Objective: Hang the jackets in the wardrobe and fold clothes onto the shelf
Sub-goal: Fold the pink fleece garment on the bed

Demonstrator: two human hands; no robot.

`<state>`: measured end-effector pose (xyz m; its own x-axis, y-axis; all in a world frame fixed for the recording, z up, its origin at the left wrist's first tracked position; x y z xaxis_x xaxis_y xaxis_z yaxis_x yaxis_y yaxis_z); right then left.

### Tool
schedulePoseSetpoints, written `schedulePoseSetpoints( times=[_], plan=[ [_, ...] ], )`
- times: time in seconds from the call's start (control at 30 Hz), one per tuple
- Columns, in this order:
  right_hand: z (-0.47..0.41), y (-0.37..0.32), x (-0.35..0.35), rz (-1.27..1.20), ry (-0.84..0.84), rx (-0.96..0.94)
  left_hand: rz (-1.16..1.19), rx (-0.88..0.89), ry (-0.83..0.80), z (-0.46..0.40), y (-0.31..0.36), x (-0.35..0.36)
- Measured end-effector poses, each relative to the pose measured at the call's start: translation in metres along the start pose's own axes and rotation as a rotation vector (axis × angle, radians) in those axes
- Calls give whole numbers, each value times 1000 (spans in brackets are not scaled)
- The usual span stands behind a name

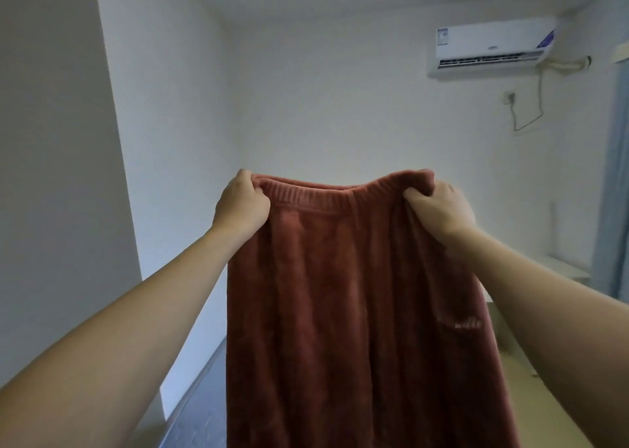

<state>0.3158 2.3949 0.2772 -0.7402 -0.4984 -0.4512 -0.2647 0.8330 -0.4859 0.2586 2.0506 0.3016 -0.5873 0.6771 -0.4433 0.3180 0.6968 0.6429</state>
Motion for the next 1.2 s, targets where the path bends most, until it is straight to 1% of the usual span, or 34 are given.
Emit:
schedulePoseSetpoints(
  times=[0.07, 0.13, 0.2, 0.27, 0.33, 0.43, 0.5, 0.57, 0.63, 0.7, 0.77, 0.83, 0.93, 0.97, 1.03, 1.07, 1.1, 1.17, 1.2],
  plan=[
    [2, 40, 18, 13, -30, 58, -50, -37, -107, -1, -11, 45],
    [7, 88, 44, 5, -101, 121, -146, -73, -203, 2, -26, 97],
    [15, 142, 79, -23, -218, 188, -347, -88, -249, 8, -48, 153],
    [29, 200, 126, -35, -369, 249, -534, -105, -302, 18, -77, 217],
    [50, 261, 177, -21, -480, 320, -601, -172, -405, 32, -117, 287],
    [86, 348, 257, 30, -558, 382, -615, -326, -524, 54, -188, 391],
    [107, 405, 309, 70, -537, 409, -565, -405, -554, 65, -235, 459],
    [127, 457, 357, 110, -480, 434, -480, -462, -514, 75, -283, 525],
    [153, 504, 403, 144, -417, 468, -366, -471, -446, 90, -332, 587],
    [200, 542, 456, 172, -447, 437, -280, -484, -464, 130, -387, 652],
    [277, 570, 515, 184, -583, 357, -300, -515, -572, 198, -452, 712],
    [377, 598, 569, 188, -791, 304, -405, -503, -712, 284, -516, 762],
    [529, 645, 627, 211, -1111, 344, -568, -447, -973, 425, -601, 812],
    [572, 661, 641, 239, -1181, 354, -626, -462, -1051, 469, -630, 822],
    [640, 690, 661, 317, -1250, 317, -744, -531, -1159, 550, -685, 831],
    [664, 701, 668, 355, -1252, 277, -793, -530, -1165, 582, -706, 832],
    [683, 709, 673, 385, -1228, 237, -830, -467, -1113, 604, -718, 831],
    [702, 720, 681, 418, -1090, 146, -844, -262, -908, 621, -724, 830],
    [706, 723, 683, 433, -1016, 100, -835, -196, -829, 624, -726, 833]
  ],
)
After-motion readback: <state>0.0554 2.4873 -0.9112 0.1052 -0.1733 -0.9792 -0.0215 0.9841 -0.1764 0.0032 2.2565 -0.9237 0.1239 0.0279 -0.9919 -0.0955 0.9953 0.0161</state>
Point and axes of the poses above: each hand's wrist, its own z-axis away from the middle knuckle, its own x-axis out of the palm, y = z × x, the point moved 8 cm from there along -z, towards the middle knuckle, and after that the axes turned 9 degrees about -x, right-handed, at the moved point
